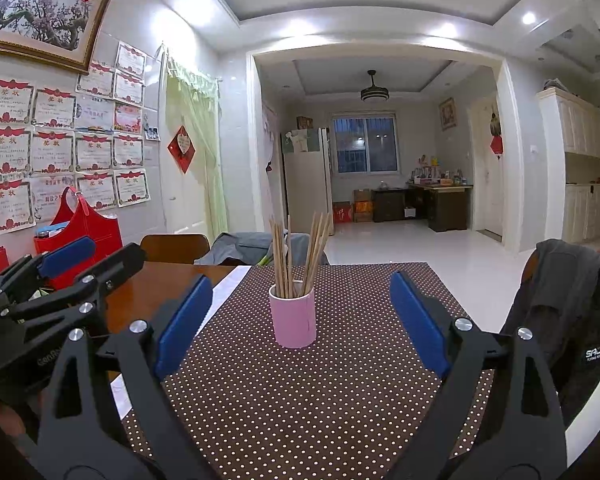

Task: Organize utensils

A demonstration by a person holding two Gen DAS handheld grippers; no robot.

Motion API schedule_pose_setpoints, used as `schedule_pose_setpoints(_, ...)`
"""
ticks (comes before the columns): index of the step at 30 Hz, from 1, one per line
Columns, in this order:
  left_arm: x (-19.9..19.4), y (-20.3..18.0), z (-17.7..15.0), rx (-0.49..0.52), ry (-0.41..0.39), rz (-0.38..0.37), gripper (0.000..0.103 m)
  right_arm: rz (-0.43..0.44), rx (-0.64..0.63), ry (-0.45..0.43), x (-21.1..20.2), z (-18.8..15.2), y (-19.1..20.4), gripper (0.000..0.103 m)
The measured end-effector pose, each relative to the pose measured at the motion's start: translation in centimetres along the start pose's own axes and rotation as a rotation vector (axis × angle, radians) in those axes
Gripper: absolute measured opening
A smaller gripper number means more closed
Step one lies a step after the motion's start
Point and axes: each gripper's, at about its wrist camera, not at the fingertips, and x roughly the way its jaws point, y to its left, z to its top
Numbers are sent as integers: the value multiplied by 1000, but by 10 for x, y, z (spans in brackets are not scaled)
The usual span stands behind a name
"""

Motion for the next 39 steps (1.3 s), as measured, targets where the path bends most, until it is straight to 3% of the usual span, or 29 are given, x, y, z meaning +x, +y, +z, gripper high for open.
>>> schedule_pose_setpoints(39, -2, 2, 0, 2, 7, 0, 69, 5, 11, 11, 1, -2, 5, 89)
